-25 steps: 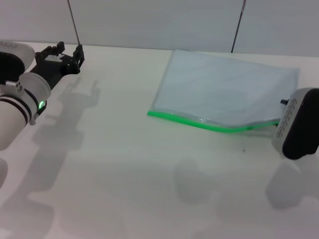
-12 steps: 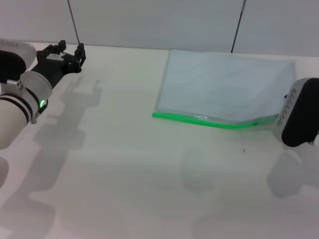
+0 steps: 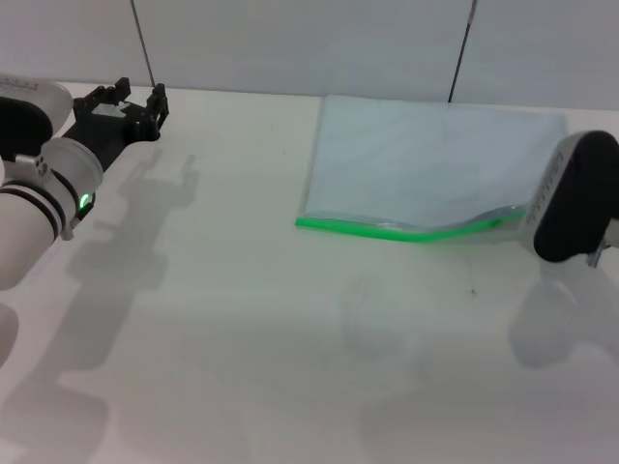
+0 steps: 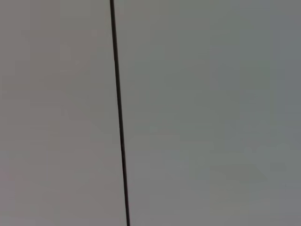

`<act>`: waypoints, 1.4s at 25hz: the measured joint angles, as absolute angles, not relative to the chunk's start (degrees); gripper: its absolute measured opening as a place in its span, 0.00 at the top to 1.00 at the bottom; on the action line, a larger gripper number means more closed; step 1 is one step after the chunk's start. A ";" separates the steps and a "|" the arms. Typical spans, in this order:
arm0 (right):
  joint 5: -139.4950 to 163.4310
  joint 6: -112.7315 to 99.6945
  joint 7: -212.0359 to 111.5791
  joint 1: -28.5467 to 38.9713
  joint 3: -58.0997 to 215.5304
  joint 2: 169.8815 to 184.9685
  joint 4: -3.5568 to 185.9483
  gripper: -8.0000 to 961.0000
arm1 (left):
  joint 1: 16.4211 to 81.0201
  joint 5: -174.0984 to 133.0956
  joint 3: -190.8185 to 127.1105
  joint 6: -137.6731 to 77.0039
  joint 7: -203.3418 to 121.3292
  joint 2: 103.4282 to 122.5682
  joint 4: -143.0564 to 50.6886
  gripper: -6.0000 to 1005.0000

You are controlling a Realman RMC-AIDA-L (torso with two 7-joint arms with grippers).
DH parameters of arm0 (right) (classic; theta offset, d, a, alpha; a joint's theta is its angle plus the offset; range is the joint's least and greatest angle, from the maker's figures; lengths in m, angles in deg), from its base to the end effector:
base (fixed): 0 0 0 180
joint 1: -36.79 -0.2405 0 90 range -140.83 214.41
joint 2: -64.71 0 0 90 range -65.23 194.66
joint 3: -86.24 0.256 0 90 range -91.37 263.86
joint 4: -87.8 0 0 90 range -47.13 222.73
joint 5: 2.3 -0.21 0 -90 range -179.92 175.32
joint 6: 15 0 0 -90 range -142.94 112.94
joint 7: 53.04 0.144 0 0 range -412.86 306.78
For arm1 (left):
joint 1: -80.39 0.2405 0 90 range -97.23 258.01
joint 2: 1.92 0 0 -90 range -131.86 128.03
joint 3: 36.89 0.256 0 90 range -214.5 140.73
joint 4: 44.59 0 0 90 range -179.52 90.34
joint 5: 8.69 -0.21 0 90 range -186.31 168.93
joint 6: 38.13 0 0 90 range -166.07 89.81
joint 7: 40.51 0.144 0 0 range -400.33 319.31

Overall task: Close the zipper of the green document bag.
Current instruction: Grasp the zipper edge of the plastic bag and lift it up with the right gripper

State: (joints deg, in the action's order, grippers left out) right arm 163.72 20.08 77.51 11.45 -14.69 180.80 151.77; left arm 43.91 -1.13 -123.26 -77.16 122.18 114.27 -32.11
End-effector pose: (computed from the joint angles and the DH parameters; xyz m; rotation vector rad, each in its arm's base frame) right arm 0.2484 0.3952 -0.0289 -2.2641 -0.0487 -0.6106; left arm -0.3043 0.4212 -0.0009 -1.7286 -0.6569 -0.5150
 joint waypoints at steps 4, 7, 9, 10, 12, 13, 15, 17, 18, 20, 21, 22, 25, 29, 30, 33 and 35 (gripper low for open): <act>163.72 19.43 79.33 10.11 -13.59 180.76 149.99 0.75 | 43.80 -1.13 -123.18 -77.16 122.18 114.27 -32.11 0.51; 163.73 19.27 79.37 10.46 -13.14 180.84 150.76 0.79 | 43.77 -1.15 -123.17 -77.15 121.74 114.27 -32.11 0.51; 163.73 19.79 79.38 11.43 -13.16 180.88 152.28 0.80 | 43.77 -1.32 -123.09 -77.15 120.91 114.27 -32.11 0.51; 163.72 20.18 79.39 12.37 -13.21 180.87 153.63 0.80 | 43.76 -1.69 -122.87 -77.15 120.15 114.27 -31.98 0.51; 163.73 21.20 79.26 14.84 -13.24 180.85 157.35 0.82 | 43.80 -2.76 -121.96 -77.15 118.61 114.24 -31.17 0.51; 163.72 21.79 79.03 16.51 -13.23 180.82 160.10 0.82 | 44.02 -3.85 -121.00 -77.17 117.18 114.15 -30.19 0.51; 163.73 23.12 78.44 19.72 -13.31 180.72 165.57 0.83 | 44.71 -6.52 -118.70 -77.19 114.06 113.93 -27.73 0.51; 163.73 24.11 77.64 22.44 -13.53 180.70 170.49 0.85 | 45.44 -9.58 -116.53 -77.18 111.06 113.63 -25.21 0.51; 163.72 24.50 77.09 23.59 -13.64 180.72 172.48 0.85 | 45.90 -11.82 -115.30 -77.18 109.22 113.38 -23.36 0.51; 163.72 25.20 76.42 25.33 -13.96 180.80 175.55 0.87 | 46.45 -15.76 -113.84 -77.18 106.59 113.01 -20.42 0.51; 163.72 25.63 76.30 25.85 -14.16 180.82 176.60 0.88 | 46.73 -18.64 -113.23 -77.19 104.79 112.78 -18.66 0.51; 163.73 26.03 76.25 26.23 -14.36 180.83 177.37 0.89 | 46.94 -21.04 -112.89 -77.18 103.35 112.58 -17.25 0.51; 163.73 26.85 76.22 26.95 -15.19 180.85 178.65 0.92 | 47.67 -29.35 -112.59 -77.18 97.72 111.86 -12.66 0.51; 163.72 26.97 76.25 27.69 -16.51 180.90 180.05 0.93 | 48.23 -43.42 -112.56 -77.17 89.78 110.99 -6.28 0.51; 163.72 27.03 76.33 27.93 -16.79 180.90 180.61 0.94 | 48.24 -45.88 -112.55 -77.18 88.56 110.95 -5.31 0.51; 163.72 27.64 76.49 28.87 -17.18 180.91 182.86 0.94 | 48.03 -53.93 -112.64 -77.43 84.13 110.81 -2.66 0.51; 163.72 28.46 76.58 29.35 -17.30 180.90 184.70 0.94 | 47.62 -62.20 -112.98 -77.80 78.61 110.76 0.04 0.51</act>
